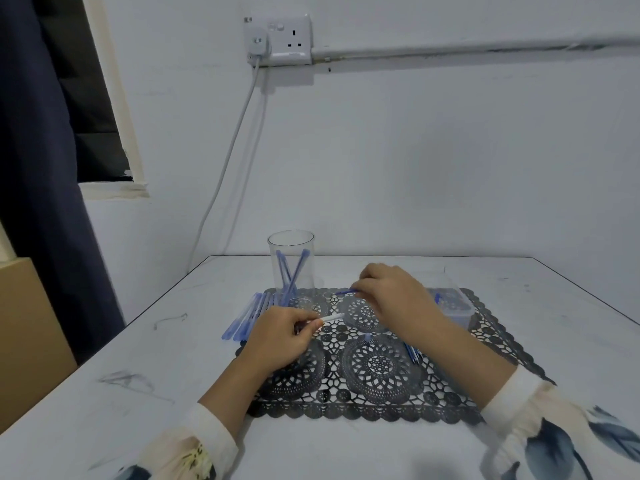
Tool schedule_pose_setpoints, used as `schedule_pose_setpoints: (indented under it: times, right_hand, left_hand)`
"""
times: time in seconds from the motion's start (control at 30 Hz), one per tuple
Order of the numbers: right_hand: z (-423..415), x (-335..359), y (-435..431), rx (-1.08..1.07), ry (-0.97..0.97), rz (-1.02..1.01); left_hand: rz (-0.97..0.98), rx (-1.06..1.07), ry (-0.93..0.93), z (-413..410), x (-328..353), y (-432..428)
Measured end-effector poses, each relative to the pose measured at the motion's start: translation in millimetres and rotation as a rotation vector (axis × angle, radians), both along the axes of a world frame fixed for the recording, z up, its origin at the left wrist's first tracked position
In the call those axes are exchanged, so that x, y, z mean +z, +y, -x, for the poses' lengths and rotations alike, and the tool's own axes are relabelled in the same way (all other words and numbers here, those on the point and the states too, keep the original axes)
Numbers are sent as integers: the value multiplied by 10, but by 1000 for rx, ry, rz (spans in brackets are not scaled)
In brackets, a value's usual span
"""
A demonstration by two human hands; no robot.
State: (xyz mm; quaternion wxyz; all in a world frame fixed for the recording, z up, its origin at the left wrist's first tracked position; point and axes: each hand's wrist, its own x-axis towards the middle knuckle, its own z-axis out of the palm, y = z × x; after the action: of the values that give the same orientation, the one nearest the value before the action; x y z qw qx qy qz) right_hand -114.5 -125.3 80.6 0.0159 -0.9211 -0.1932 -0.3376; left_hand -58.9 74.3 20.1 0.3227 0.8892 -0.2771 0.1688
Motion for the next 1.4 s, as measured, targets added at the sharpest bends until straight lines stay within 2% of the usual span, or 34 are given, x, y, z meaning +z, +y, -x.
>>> schedule_pose_setpoints:
  times: [0.13, 0.3, 0.43, 0.6, 0.9, 1.4]
  right_hand:
    - [-26, -243, -43, -41, 48, 85]
    - [-89, -474, -226, -70, 84, -18]
    - [-108, -530, -301, -112, 61, -80]
    - [-141, -595, -306, -67, -22, -107]
    - [-184, -652, -326, -43, -131, -88]
    - [-160, -623, -293, -16, -190, -42]
  left_hand:
    - [14, 1, 5, 2, 3, 0]
    - [11, 6, 15, -7, -3, 2]
    - [10, 11, 19, -9, -6, 7]
    - [22, 7, 18, -30, -11, 15]
    - [19, -7, 16, -26, -12, 16]
    - [36, -35, -23, -26, -8, 10]
